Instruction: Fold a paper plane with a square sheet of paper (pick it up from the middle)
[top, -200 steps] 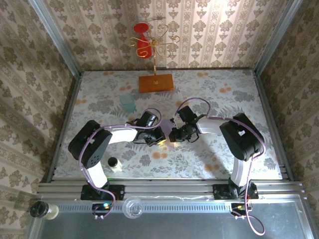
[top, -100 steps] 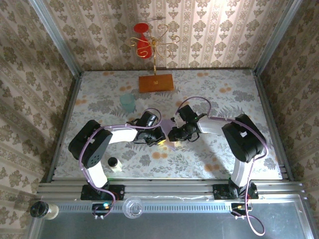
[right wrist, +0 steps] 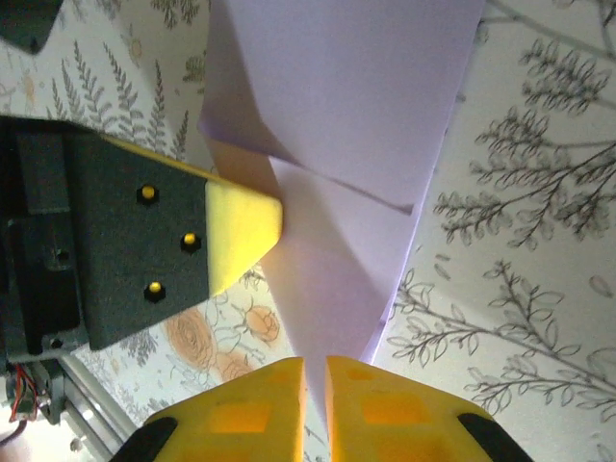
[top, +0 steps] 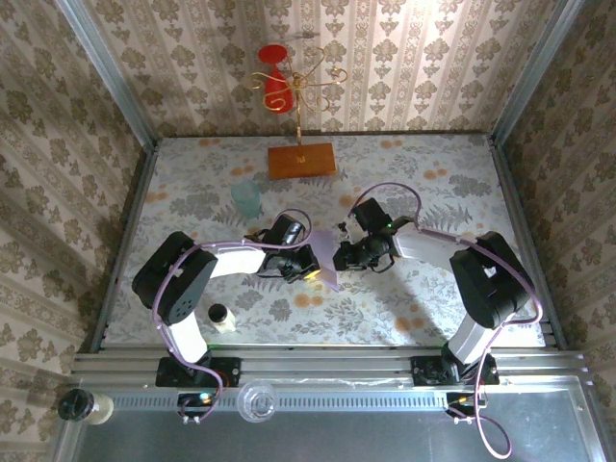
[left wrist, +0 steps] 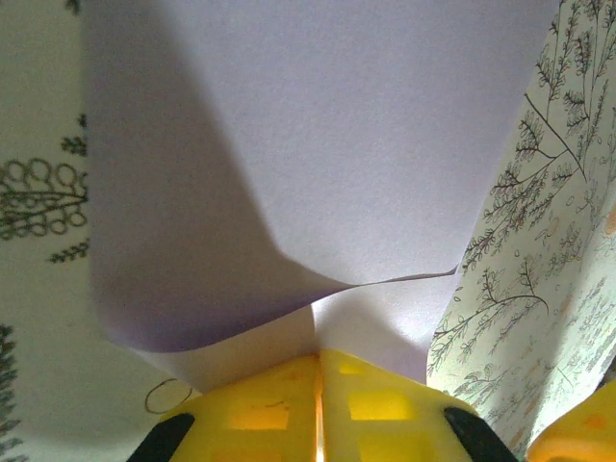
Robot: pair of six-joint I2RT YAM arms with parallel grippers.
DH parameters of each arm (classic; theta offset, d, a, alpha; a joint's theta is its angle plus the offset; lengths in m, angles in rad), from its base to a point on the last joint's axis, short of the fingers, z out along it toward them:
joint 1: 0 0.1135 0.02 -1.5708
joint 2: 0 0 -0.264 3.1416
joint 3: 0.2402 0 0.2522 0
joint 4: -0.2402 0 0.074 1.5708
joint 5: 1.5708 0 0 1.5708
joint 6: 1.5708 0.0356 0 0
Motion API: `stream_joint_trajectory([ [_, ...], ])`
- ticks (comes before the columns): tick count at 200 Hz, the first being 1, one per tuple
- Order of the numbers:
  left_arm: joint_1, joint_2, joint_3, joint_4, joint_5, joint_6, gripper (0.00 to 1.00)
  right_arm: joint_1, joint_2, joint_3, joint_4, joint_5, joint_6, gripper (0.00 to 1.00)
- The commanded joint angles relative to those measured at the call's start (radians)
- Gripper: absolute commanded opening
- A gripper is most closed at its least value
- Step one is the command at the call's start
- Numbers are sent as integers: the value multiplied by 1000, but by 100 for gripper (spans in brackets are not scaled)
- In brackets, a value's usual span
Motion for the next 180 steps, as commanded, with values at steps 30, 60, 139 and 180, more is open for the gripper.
stream_joint_trajectory([
  [30, 7, 36, 10, -18, -11, -6, 10, 71, 34, 7, -1, -71, 14, 10],
  [60, 7, 34, 10, -18, -7, 0, 10, 84, 73, 26, 16, -73, 25, 9],
  [139, 6, 51, 19, -5, 23, 5, 10, 84, 130, 71, 14, -50, 17, 8],
  [180, 6, 57, 22, -3, 31, 8, 10, 72, 137, 71, 24, -30, 22, 8],
])
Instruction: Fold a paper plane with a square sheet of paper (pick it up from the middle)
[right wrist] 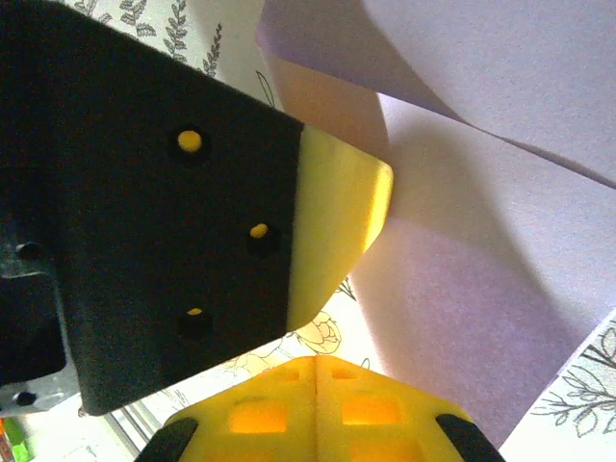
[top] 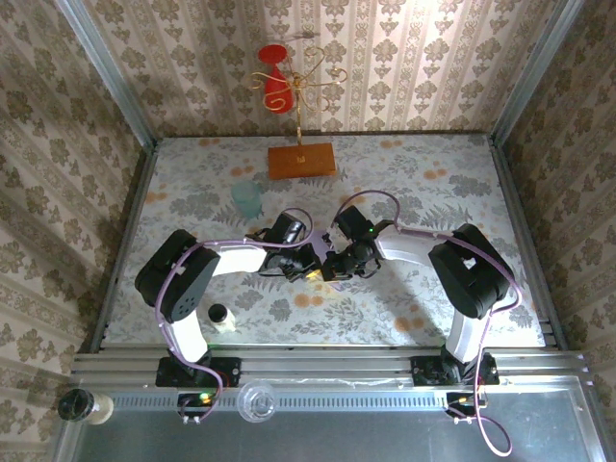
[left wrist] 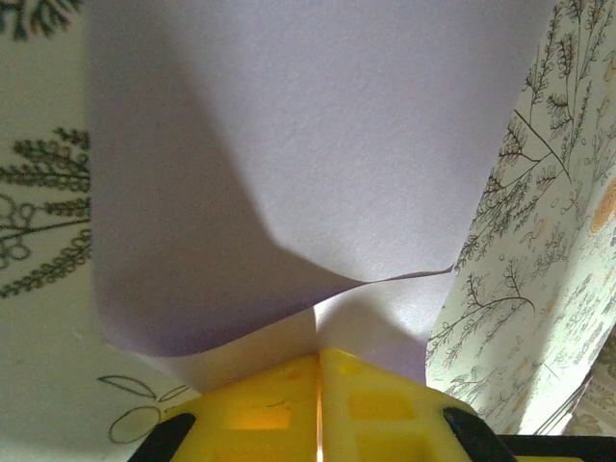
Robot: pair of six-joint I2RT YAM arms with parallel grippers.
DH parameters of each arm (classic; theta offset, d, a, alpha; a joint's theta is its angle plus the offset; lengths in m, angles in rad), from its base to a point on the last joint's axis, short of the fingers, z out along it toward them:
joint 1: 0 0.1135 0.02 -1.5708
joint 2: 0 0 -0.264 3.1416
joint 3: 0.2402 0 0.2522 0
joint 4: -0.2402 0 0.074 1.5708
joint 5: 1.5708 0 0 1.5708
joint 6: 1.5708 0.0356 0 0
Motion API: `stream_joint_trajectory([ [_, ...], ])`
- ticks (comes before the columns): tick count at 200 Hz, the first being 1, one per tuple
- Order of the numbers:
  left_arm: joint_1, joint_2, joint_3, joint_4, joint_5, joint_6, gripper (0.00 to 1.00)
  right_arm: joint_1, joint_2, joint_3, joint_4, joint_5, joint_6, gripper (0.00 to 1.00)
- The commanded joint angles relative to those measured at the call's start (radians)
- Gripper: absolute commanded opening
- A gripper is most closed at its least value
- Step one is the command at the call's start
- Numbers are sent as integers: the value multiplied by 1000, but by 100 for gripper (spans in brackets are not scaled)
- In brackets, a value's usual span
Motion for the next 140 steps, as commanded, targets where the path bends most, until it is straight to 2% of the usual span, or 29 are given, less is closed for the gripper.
stream_joint_trajectory([
  [1, 1, 34, 9, -25, -2, 8, 10, -8, 22, 20, 13, 21, 14, 8],
  [140, 2, 38, 8, -22, 2, 9, 10, -29, 38, -28, 24, 24, 21, 7],
])
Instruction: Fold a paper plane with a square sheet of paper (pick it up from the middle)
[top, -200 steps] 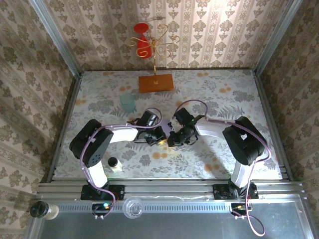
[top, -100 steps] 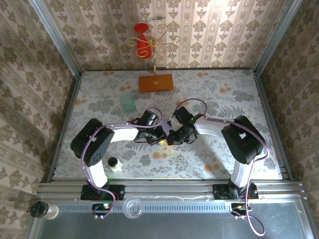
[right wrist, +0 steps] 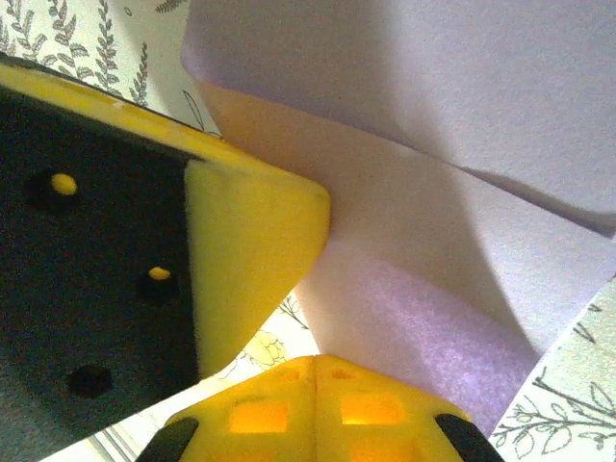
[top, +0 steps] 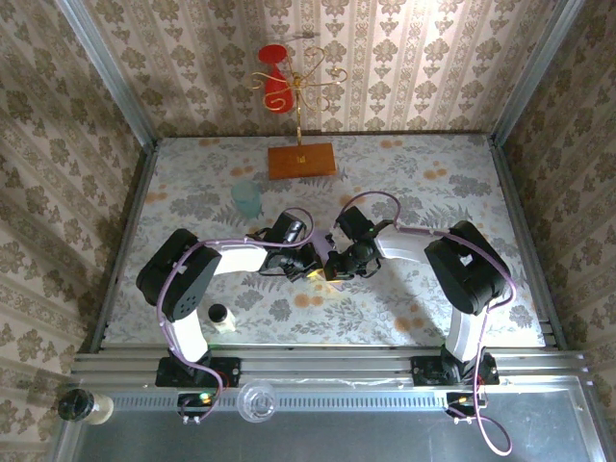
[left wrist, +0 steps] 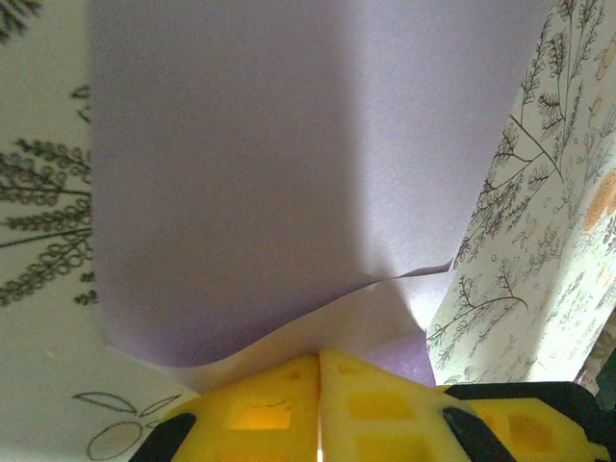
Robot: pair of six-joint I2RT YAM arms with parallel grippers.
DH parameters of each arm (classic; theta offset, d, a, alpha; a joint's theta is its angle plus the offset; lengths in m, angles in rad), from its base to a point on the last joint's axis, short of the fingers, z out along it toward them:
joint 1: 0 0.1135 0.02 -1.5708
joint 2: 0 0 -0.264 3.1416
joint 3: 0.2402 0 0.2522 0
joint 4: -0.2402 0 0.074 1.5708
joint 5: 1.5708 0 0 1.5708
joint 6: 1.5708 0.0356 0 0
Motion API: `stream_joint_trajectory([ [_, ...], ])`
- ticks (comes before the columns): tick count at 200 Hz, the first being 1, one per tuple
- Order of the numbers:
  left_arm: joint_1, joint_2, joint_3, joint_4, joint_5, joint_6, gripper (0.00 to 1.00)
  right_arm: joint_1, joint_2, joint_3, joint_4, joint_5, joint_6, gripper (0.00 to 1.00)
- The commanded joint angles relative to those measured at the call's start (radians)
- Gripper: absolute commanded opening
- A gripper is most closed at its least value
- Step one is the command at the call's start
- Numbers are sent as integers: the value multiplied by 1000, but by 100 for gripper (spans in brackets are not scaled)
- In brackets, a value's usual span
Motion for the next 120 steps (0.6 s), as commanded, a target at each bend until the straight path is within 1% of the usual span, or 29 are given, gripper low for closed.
stream_joint_trajectory([
  [1, 1, 29, 4, -34, -11, 9, 10, -10, 5, -23, 9, 2, 5, 7],
  [120, 4, 42, 3, -55, -19, 5, 10, -20, -30, -71, -49, -10, -24, 7],
])
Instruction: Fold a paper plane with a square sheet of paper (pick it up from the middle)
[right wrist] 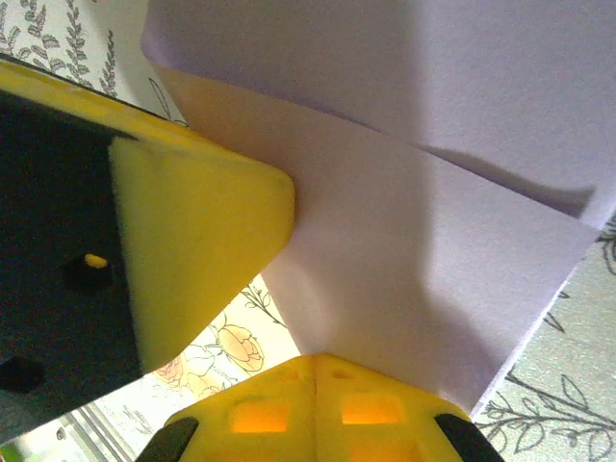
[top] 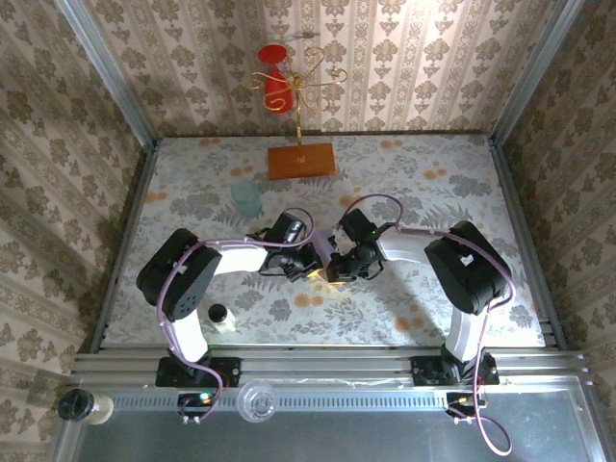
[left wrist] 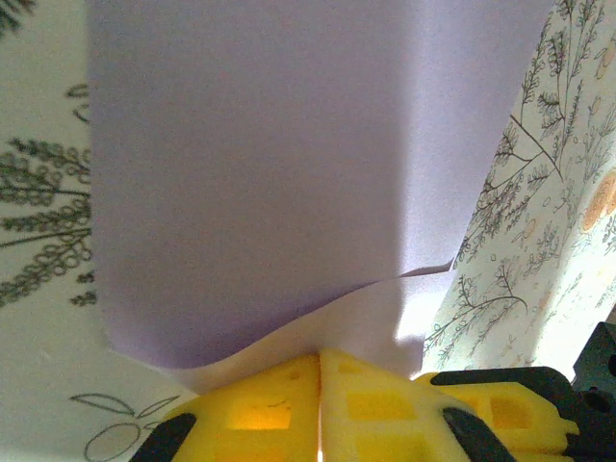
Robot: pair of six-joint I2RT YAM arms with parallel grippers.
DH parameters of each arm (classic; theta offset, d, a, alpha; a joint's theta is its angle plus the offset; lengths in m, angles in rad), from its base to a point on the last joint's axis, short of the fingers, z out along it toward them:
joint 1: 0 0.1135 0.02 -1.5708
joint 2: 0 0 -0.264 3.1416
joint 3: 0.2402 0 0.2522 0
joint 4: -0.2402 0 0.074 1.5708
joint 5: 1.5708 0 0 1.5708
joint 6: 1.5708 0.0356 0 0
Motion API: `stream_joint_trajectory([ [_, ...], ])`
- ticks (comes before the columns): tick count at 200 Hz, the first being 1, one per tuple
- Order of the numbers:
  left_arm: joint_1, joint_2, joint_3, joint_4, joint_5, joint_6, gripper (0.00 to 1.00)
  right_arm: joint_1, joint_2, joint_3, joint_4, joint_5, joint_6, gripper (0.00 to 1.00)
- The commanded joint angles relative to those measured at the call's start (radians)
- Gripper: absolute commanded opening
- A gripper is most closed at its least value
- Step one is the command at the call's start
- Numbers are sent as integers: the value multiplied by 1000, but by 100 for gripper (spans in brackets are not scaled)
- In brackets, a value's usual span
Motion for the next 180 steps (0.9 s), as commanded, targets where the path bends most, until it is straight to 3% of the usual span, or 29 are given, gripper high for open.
stream_joint_trajectory([
  [1, 4, 39, 2, -57, -20, 5, 10, -8, -27, -33, -77, -1, -24, 7],
  [146, 6, 42, 20, -88, -24, 18, 9, -30, -120, -144, -161, 26, -65, 8],
  [180, 7, 44, 25, -91, -24, 20, 9, -34, -201, -136, -151, 27, -50, 8],
])
